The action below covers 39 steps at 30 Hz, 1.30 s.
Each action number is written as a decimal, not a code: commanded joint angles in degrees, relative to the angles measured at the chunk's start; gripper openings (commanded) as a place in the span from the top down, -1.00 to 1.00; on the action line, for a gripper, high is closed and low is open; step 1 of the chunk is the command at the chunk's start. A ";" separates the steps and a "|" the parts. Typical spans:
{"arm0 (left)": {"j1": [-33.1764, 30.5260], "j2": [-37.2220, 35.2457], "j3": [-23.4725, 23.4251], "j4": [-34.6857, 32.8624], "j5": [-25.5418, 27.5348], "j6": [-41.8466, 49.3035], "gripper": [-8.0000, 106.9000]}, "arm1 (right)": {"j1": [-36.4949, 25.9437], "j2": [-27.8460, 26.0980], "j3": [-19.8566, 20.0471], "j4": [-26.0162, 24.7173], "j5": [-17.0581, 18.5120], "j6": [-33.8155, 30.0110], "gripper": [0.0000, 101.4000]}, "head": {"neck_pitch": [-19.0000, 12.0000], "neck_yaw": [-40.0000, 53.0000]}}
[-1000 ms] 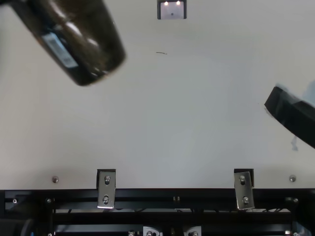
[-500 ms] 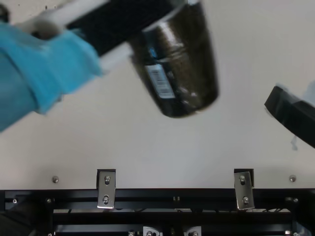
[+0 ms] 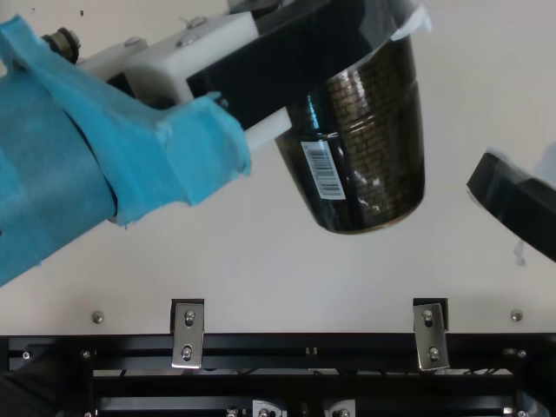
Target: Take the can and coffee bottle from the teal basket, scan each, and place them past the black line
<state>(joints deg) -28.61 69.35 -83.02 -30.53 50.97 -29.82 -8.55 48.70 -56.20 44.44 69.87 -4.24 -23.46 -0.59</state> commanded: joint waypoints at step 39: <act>10.12 -2.32 -5.58 -23.62 10.66 6.48 0.68 | 0.00 0.00 0.00 0.00 0.00 0.00 -1.00 | -1.54 -0.78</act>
<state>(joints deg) -18.76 67.00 -88.79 -53.84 61.67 -23.72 -8.55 48.70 -56.20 44.44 69.87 -4.24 -23.46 -1.47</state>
